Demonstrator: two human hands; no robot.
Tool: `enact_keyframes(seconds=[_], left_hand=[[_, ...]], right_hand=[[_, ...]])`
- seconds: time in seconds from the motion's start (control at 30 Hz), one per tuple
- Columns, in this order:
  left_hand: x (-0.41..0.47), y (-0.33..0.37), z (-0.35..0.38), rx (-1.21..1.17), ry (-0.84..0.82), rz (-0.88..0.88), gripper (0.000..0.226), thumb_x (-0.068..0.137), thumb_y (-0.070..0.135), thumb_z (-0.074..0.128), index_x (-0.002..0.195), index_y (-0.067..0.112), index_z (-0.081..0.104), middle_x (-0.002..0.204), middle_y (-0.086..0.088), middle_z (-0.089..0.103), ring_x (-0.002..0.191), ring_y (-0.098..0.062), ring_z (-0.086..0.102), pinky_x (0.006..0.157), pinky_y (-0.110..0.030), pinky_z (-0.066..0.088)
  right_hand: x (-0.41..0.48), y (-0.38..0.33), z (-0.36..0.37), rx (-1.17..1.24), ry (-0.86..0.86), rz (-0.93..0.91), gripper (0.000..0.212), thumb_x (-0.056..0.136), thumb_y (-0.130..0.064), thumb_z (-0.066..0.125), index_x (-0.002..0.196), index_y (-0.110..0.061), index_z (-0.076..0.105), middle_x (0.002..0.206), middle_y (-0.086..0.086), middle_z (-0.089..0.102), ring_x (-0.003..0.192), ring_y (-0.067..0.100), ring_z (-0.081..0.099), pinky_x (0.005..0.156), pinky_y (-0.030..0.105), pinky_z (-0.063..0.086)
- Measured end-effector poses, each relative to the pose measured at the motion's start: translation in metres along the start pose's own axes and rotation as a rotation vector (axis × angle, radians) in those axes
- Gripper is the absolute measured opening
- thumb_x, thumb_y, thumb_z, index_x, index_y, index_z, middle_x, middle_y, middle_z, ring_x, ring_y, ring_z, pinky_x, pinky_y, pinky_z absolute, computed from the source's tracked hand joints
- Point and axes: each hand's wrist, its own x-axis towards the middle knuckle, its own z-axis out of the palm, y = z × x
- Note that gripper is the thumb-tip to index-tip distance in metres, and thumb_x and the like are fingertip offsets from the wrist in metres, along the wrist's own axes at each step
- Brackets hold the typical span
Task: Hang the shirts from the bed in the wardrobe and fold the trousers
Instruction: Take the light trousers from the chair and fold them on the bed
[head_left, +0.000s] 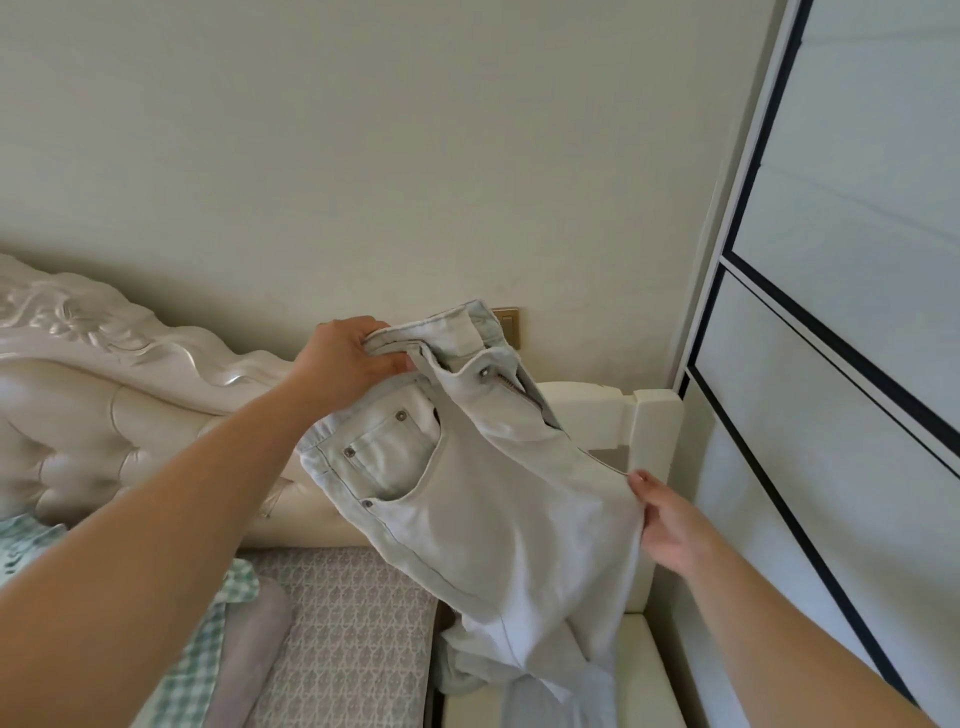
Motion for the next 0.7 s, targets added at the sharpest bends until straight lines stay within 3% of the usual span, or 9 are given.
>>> enact_keyframes(seconds=[0.07,0.17,0.23,0.3,0.37,0.43,0.5,0.6,0.7], left_hand=[[-0.002,-0.003,-0.003,0.017,-0.042,-0.012,0.022,0.068,0.042,0.08,0.064,0.038,0.059,0.057,0.028,0.058,0.057,0.014,0.053,0.052,-0.002,0.037],[-0.002,-0.007,-0.007,0.037,-0.082,-0.054,0.021,0.069,0.045,0.079,0.065,0.036,0.061,0.056,0.022,0.06,0.056,0.009,0.054,0.05,-0.006,0.037],[-0.001,-0.007,-0.007,0.057,-0.099,-0.058,0.019,0.071,0.043,0.078,0.067,0.036,0.061,0.058,0.016,0.061,0.059,0.003,0.055,0.054,-0.011,0.039],[-0.003,-0.005,-0.003,0.066,-0.156,-0.048,0.015,0.074,0.039,0.077,0.069,0.037,0.062,0.062,0.015,0.063,0.065,-0.001,0.057,0.058,-0.015,0.04],[-0.007,0.0,0.002,0.054,-0.213,-0.062,0.014,0.075,0.042,0.076,0.069,0.038,0.064,0.06,0.018,0.063,0.064,0.001,0.058,0.057,-0.015,0.04],[-0.01,0.008,0.006,0.022,-0.243,-0.092,0.017,0.072,0.05,0.075,0.068,0.036,0.066,0.059,0.02,0.065,0.061,0.004,0.059,0.056,-0.015,0.041],[-0.009,0.016,0.008,-0.014,-0.257,-0.111,0.024,0.07,0.055,0.074,0.071,0.031,0.069,0.062,0.017,0.067,0.061,0.004,0.06,0.056,-0.015,0.043],[-0.007,0.028,0.013,-0.001,-0.277,-0.094,0.025,0.072,0.052,0.074,0.072,0.027,0.069,0.063,0.013,0.065,0.061,0.001,0.059,0.054,-0.014,0.043],[-0.01,0.035,0.022,0.05,-0.345,-0.056,0.032,0.075,0.05,0.073,0.086,0.02,0.072,0.079,0.002,0.07,0.072,-0.009,0.062,0.065,-0.019,0.047]], right_hand=[[-0.003,-0.011,-0.004,-0.217,-0.06,0.008,0.027,0.079,-0.01,0.065,0.105,-0.013,0.059,0.105,0.01,0.065,0.095,0.025,0.062,0.076,0.036,0.05],[-0.004,-0.022,-0.001,-0.868,-0.148,0.021,0.041,0.073,-0.02,0.076,0.111,-0.022,0.062,0.107,0.002,0.068,0.1,0.022,0.063,0.084,0.031,0.048],[0.0,-0.019,0.004,-1.254,-0.008,-0.143,0.014,0.08,-0.029,0.072,0.091,-0.025,0.064,0.094,-0.001,0.066,0.089,0.018,0.062,0.075,0.028,0.045],[0.004,-0.01,0.008,-1.448,0.223,-0.328,0.018,0.085,-0.036,0.065,0.077,-0.02,0.06,0.084,0.003,0.063,0.079,0.019,0.059,0.062,0.027,0.042],[0.003,0.001,0.015,-1.735,0.399,-0.411,0.029,0.085,-0.045,0.061,0.086,-0.016,0.06,0.093,0.004,0.056,0.085,0.02,0.056,0.068,0.028,0.046],[0.0,0.006,0.026,-2.01,0.414,-0.334,0.036,0.085,-0.049,0.059,0.096,-0.015,0.061,0.103,0.004,0.05,0.098,0.021,0.052,0.079,0.03,0.048],[-0.006,0.003,0.042,-1.95,0.259,-0.25,0.034,0.079,-0.044,0.067,0.099,-0.017,0.062,0.104,0.002,0.055,0.101,0.021,0.054,0.08,0.03,0.047],[-0.018,-0.002,0.075,-1.33,-0.111,-0.17,0.062,0.066,-0.028,0.084,0.116,-0.026,0.047,0.109,-0.008,0.056,0.103,0.014,0.056,0.085,0.027,0.046],[-0.034,-0.009,0.109,-0.79,-0.305,-0.226,0.079,0.059,-0.02,0.088,0.121,-0.031,0.041,0.113,-0.012,0.059,0.103,0.007,0.058,0.082,0.022,0.049]])
